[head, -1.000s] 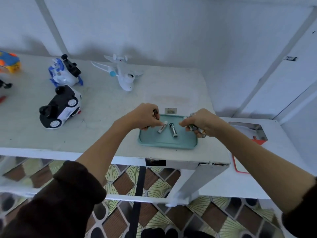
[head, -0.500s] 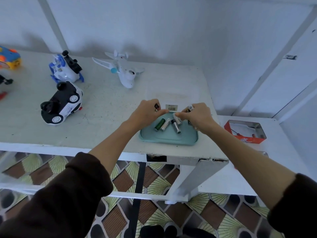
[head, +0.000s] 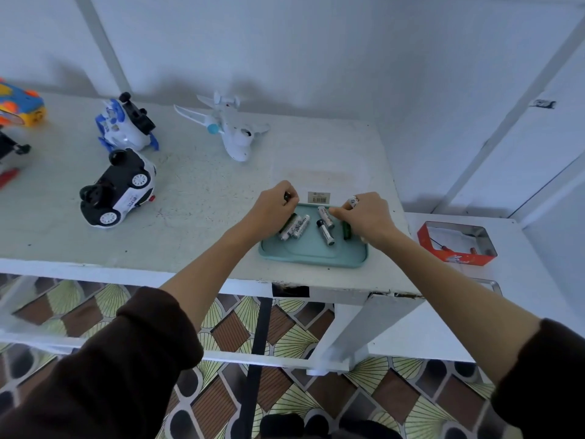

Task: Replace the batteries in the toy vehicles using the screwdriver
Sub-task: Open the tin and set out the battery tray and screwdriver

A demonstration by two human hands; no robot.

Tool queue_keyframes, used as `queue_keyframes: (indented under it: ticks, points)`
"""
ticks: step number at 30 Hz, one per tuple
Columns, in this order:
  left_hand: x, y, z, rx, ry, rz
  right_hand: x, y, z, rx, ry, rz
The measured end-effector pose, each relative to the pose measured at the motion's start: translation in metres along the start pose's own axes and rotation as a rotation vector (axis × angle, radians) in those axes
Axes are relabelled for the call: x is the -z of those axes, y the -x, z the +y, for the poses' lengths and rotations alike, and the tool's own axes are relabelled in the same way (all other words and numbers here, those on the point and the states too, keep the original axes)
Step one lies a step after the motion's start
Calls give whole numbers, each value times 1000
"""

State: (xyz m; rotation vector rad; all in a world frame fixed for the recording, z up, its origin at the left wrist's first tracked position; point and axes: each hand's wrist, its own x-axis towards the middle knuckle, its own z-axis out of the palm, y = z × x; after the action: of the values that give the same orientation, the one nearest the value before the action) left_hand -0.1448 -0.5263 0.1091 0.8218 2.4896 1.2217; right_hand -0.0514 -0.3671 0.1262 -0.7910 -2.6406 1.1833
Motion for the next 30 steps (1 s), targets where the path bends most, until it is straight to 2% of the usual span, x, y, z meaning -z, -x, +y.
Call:
queue_keyframes:
  ticks: [5, 8, 13, 17, 21, 30]
  points:
    - [4, 3, -3, 61, 76, -28, 2, 0, -1, 75, -27, 25]
    - [7, 9, -6, 91, 227, -12, 3, -1, 1, 46, -67, -3]
    - [15, 18, -4, -21, 383, 31, 6, -1, -3, 77, -153, 125]
    - [7, 20, 7, -60, 490, 53, -2, 2, -7, 95, -209, 120]
    - [-6, 17, 13, -82, 459, 60, -20, 11, -4, 143, -248, 116]
    - [-2, 16, 8, -82, 468, 69, -13, 9, -1, 111, -409, 206]
